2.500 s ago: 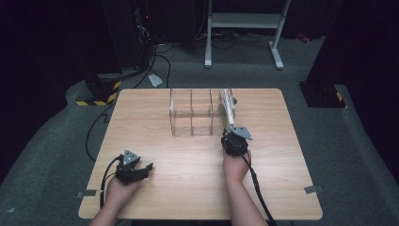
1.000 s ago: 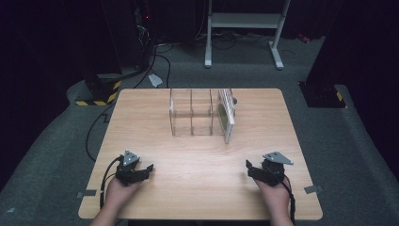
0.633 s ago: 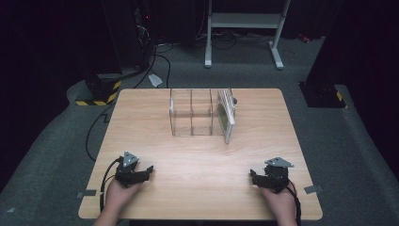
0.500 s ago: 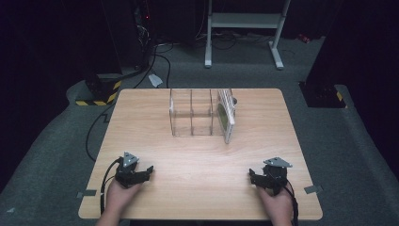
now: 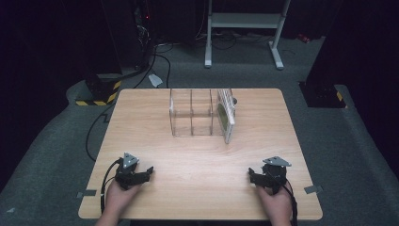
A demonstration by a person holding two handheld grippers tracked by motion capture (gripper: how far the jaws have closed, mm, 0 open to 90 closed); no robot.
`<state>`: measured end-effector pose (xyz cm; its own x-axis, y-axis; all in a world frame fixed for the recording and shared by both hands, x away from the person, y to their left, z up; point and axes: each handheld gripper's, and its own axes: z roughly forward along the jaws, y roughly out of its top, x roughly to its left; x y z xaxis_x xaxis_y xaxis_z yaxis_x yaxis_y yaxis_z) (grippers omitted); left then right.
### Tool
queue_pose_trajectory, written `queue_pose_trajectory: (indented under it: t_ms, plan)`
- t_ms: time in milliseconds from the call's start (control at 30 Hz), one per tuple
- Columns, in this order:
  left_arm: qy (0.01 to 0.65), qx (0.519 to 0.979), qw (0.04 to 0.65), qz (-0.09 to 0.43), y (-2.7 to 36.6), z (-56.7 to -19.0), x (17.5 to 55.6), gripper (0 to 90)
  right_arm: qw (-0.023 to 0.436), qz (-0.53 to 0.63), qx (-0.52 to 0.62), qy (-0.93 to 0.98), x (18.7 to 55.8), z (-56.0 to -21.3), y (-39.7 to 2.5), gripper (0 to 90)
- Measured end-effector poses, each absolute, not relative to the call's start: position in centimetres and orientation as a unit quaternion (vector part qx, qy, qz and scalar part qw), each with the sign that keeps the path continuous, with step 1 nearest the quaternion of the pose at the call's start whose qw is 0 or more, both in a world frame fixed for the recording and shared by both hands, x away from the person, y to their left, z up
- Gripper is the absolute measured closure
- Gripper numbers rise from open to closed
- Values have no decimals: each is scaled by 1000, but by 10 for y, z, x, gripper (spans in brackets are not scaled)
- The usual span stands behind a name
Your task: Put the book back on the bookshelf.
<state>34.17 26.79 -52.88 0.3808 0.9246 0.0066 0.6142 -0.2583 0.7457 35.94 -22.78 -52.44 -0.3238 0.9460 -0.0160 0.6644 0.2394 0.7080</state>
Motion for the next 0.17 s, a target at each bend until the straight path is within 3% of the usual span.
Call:
queue_pose_trajectory:
  t_ms: [167]
  plan:
    - [506,759,339,229,268,-529,342,235,230,307,537,752,359,-524,-227,142]
